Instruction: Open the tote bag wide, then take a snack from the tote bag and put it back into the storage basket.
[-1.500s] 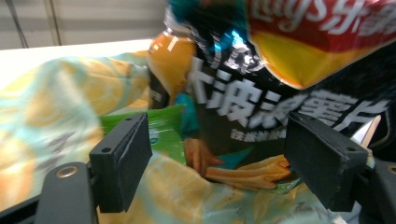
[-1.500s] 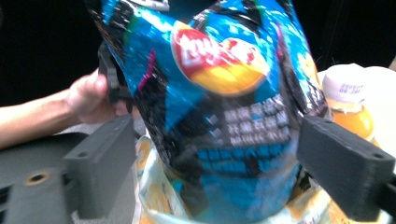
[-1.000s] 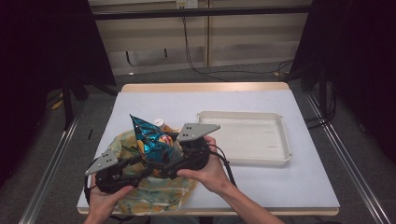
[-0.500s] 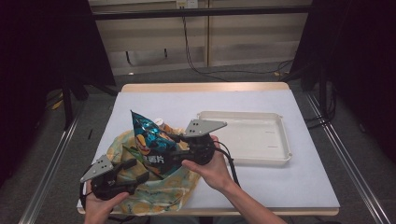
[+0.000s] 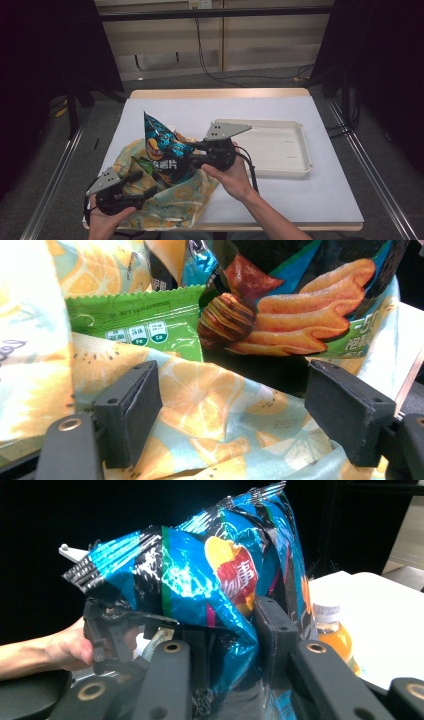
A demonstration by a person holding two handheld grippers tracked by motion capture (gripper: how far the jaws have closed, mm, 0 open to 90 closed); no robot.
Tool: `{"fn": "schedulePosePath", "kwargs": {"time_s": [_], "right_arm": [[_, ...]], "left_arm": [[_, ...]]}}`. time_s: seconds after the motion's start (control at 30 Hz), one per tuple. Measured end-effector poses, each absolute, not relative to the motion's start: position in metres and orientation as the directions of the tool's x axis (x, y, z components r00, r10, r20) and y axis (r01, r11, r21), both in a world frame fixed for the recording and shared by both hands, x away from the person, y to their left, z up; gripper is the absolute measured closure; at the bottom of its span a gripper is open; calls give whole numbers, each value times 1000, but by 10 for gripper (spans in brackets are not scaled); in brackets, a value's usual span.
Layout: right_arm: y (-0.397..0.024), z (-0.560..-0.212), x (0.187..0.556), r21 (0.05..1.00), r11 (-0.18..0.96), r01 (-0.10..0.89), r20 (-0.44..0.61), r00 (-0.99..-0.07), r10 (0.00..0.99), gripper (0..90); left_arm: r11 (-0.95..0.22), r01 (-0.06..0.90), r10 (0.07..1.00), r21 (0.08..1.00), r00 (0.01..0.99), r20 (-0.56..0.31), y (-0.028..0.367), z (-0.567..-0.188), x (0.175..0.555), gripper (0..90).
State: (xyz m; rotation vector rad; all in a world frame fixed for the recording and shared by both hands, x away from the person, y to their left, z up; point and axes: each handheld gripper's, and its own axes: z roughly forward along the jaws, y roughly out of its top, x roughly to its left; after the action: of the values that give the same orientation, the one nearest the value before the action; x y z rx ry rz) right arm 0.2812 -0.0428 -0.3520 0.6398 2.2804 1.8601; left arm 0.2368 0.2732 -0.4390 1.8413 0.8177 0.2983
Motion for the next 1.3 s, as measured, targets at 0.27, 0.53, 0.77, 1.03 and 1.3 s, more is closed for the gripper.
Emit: {"fn": "schedulePosePath", "kwargs": {"time_s": [0.27,0.53,0.77,1.03,1.3], "right_arm": [[-46,-344,281,969,126,214,152,-912,381,768],[-43,-336,282,974,118,192,137,-920,368,781],[-41,-324,282,981,106,164,117,-927,357,786],[-39,-315,285,984,88,152,112,-929,354,794],[-35,-297,288,991,53,124,100,-937,336,800]], "left_arm": [[-204,405,648,891,738,-187,276,-441,237,187],[-210,408,638,888,746,-192,273,-442,238,159],[-215,407,636,888,748,-190,272,-442,237,147],[-231,398,626,888,759,-178,270,-442,236,137],[-247,403,619,881,765,-177,269,-443,236,130]]}}
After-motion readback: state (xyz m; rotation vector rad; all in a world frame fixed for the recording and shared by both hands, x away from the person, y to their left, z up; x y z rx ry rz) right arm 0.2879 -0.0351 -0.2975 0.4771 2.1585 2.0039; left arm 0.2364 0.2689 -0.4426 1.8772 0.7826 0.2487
